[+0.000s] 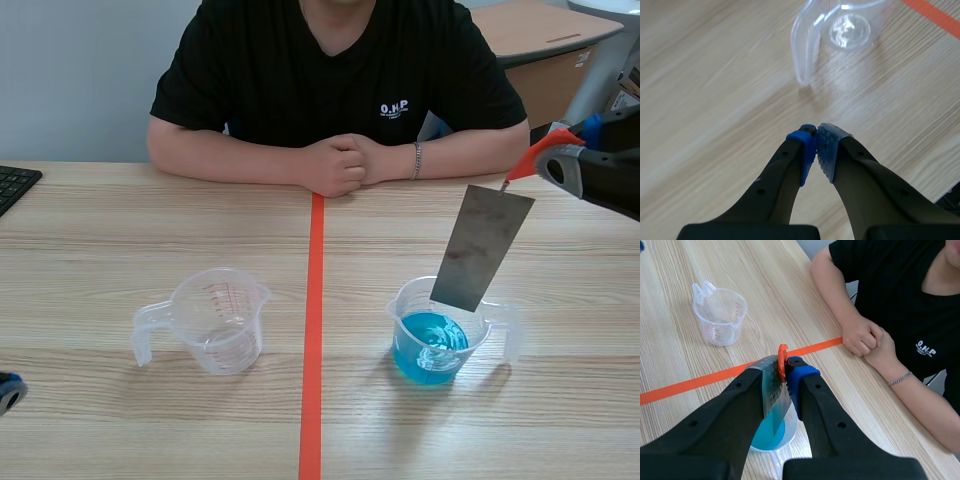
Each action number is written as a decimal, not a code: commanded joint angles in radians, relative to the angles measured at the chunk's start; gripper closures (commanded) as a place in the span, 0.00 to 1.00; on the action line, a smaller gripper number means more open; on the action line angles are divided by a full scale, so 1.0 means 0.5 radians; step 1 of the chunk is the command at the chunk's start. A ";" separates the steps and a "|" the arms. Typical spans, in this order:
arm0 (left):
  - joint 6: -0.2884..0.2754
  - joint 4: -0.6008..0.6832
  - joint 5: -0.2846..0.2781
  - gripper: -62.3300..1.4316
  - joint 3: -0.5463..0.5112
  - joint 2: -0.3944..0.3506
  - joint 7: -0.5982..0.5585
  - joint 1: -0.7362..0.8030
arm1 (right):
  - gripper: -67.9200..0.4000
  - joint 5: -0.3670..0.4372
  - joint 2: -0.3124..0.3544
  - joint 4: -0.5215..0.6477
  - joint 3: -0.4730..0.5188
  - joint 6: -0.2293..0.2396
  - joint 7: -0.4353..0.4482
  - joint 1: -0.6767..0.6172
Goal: Do the redox reaction experiment.
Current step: 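Move the plate over the blue solution, then point at the plate with the left hand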
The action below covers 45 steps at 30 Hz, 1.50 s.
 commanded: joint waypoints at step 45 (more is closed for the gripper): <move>-0.042 -0.568 0.382 0.90 1.665 1.032 0.339 -2.049 | 0.97 0.024 0.031 0.016 0.023 0.011 0.036 0.020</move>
